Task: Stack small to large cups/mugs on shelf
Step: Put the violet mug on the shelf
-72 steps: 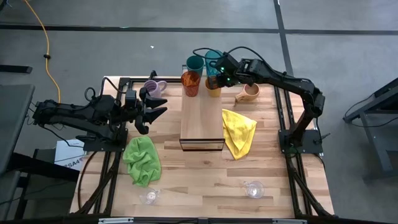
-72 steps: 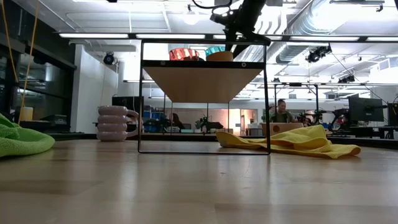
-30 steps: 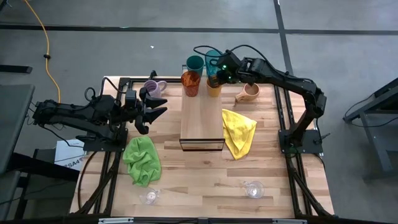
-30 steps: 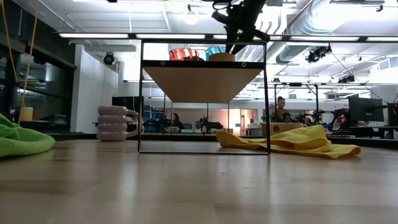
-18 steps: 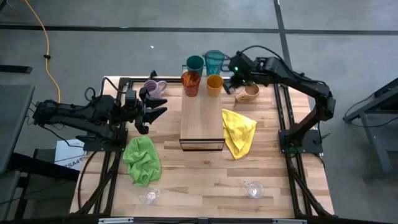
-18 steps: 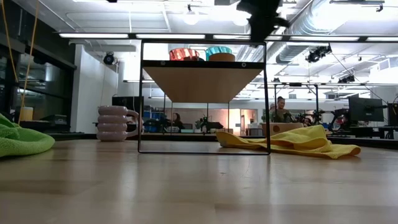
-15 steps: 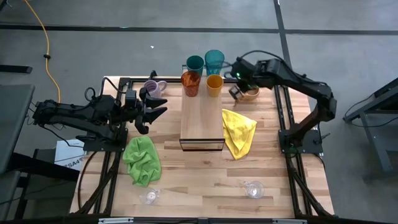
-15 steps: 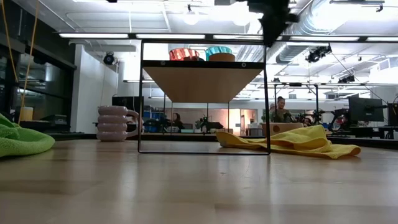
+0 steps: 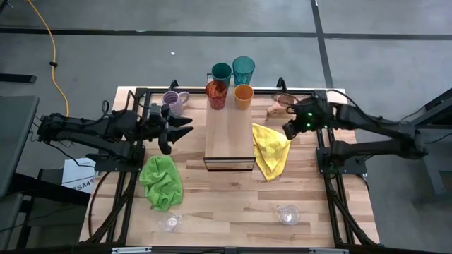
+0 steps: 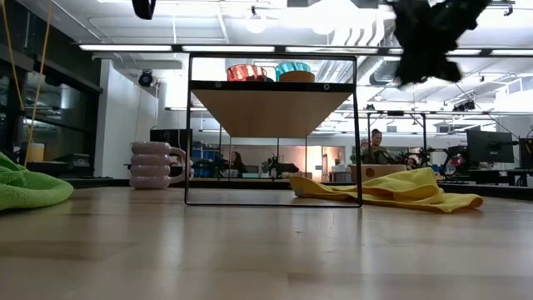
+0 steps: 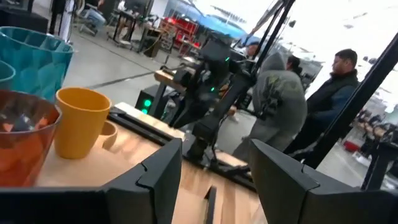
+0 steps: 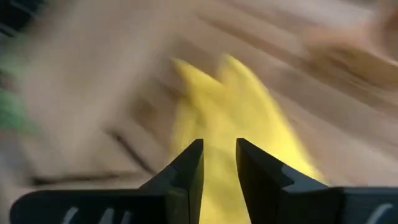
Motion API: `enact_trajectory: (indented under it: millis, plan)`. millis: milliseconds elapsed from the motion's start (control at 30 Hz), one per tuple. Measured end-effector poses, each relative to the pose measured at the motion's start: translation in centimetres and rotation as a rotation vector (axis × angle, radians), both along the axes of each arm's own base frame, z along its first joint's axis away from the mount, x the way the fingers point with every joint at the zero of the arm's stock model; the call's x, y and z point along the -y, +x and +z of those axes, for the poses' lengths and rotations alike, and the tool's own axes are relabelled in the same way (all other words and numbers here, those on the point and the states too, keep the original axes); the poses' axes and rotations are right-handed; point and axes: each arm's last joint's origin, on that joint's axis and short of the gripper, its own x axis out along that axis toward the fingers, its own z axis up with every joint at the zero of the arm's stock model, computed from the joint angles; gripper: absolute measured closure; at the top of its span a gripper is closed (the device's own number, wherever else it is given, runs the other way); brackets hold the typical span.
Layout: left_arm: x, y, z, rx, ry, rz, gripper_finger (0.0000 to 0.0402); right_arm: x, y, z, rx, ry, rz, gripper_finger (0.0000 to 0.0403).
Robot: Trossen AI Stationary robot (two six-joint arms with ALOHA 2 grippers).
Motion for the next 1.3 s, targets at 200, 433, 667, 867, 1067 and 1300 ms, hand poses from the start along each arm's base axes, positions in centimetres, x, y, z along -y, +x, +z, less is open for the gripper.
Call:
enact_trajectory:
  millis: [200,433,667,867,1067,1300]
  plan:
    - [-2.1,-0.1,-0.1,-0.012,0.016,0.043,0.0229,0.1,0.5,0.5,0.460,-0.265,0.104,0.0318]
    - [-4.7,-0.1,1.4,0.155,0.071,-0.024,0.0229,0.1,0.9,2.7,0.634,-0.467,0.174,0.0318]
    - [-4.4,-0.3,2.1,0.219,0.085,-0.012,0.0229,-0.7,0.6,5.4,0.741,-0.520,0.430,0.0318]
    - [-3.4,0.1,1.5,0.162,0.089,-0.013,0.0229,-0.9,0.4,6.3,0.768,-0.540,0.482,0.0318]
    - [-2.4,0.3,1.5,0.138,0.154,0.031,0.0229,-0.9,0.5,6.1,0.756,-0.522,0.482,0.0318]
    - [-2.5,0.3,1.2,0.117,0.101,0.100,0.0229,-0.9,0.5,6.1,0.753,-0.519,0.481,0.0318]
